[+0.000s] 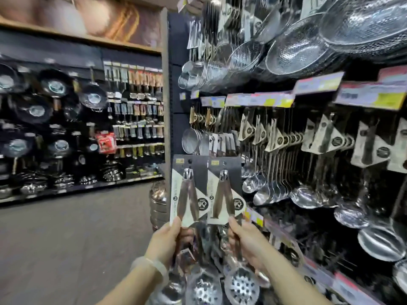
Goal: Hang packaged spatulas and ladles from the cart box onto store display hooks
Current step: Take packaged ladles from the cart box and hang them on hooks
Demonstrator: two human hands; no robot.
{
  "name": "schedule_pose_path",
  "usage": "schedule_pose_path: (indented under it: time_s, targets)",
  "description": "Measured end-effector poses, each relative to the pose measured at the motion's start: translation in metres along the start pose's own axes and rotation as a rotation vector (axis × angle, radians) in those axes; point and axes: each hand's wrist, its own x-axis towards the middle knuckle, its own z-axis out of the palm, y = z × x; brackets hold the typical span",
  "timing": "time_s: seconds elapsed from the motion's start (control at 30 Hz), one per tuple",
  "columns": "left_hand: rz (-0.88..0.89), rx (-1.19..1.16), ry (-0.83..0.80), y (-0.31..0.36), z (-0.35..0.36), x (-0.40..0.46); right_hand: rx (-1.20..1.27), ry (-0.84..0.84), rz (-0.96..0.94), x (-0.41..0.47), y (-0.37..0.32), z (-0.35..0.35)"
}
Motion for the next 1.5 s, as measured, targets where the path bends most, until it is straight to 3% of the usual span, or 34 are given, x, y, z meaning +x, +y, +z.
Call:
schedule_pose_path:
  time_s: [0.43, 0.73, 0.93, 1.1, 1.3, 1.5]
  targets:
    - [-0.068, -0.077, -0.052, 0.009, -0.016, 0.233, 0.037, 0.17, -0.033, 0.204, -0.048, 0.037]
    - [-0.102, 0.038, -0.448, 0.047, 0.018, 0.416, 0.115, 0.519, -0.215, 0.329, -0.105, 0.039]
    - [-0.093, 0.037, -0.63, 0.085, 0.066, 0.451, 0.039, 0.714, -0.316, 0.356, -0.15, 0.028]
    - [-0.16, 0.0, -0.729, 0.078, 0.08, 0.467, -0.134, 0.798, -0.398, 0.37, -0.145, 0.016]
    - [-0.185, -0.032, -0.73, 0.081, 0.102, 0.482, -0.168, 0.759, -0.483, 0.379, -0.15, 0.011]
    - [-0.153, -0.07, -0.763, 0.089, 0.114, 0.494, -0.072, 0.713, -0.444, 0.385, -0.162, 0.015]
